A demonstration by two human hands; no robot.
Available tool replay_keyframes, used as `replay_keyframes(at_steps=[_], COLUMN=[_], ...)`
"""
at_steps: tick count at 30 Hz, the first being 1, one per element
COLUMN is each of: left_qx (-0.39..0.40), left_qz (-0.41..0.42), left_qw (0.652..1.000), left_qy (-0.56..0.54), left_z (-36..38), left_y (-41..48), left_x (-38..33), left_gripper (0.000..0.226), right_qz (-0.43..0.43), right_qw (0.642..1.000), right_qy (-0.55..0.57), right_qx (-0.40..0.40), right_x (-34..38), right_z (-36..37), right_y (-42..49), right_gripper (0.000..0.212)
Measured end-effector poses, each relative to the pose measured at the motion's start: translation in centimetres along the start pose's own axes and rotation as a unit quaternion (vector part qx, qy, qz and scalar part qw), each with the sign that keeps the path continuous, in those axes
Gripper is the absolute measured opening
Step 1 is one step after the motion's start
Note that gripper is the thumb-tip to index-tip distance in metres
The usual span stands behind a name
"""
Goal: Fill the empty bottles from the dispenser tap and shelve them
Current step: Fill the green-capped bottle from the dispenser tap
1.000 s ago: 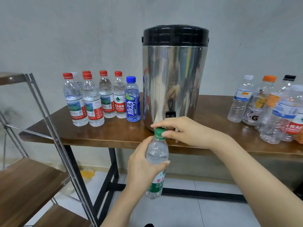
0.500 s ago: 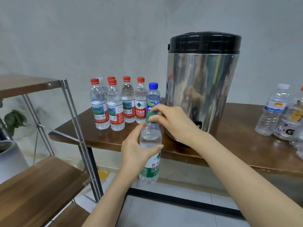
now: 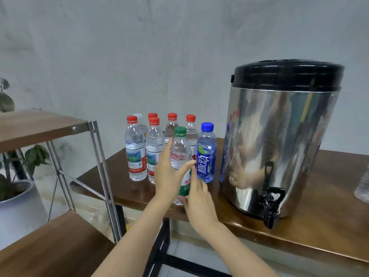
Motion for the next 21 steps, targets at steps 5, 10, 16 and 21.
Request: replay_keyframes(at_steps=[5,10,16,21], left_qx=[-0.051,-0.079,-0.052,-0.053], left_qz=[-0.020,-0.207,-0.233,-0.234], left_qw=[0.997,0.968,0.964,0.961], left_qy=[0.063,0.117,0.117,0.135], left_z=[-1.2,-2.8,-1.0,-0.6], left_y=[0.4,3.1,4.7,5.5], left_x=[4.5,10.4,11.4,12.0], left_gripper=[0.103,0.115,0.111,0.111], right_qz=[0.050,0.066,0.069,0.073], right_qw=[0.998,0.993,0.976,0.971], right_qy=[-0.015,-0.095,-0.191,-0.207], right_qx=[0.017,0.034,0.074,0.093], right_x=[-1.1,-1.8,-2.6,-2.3], right_z=[1.9,3.2,4.8,5.3], right_y=[2.7,5.1,7.3,8.5], right_gripper=[0.099,0.096,0.093,0.089])
Point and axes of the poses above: each hand's wrist, its own y-axis towards the middle knuckle, its own z-axis out of the palm, x = y × z, the point moved 5 cm from there along y, towards the middle knuckle, and after that the axes turned 13 degrees about -z, right-handed, at the moved point
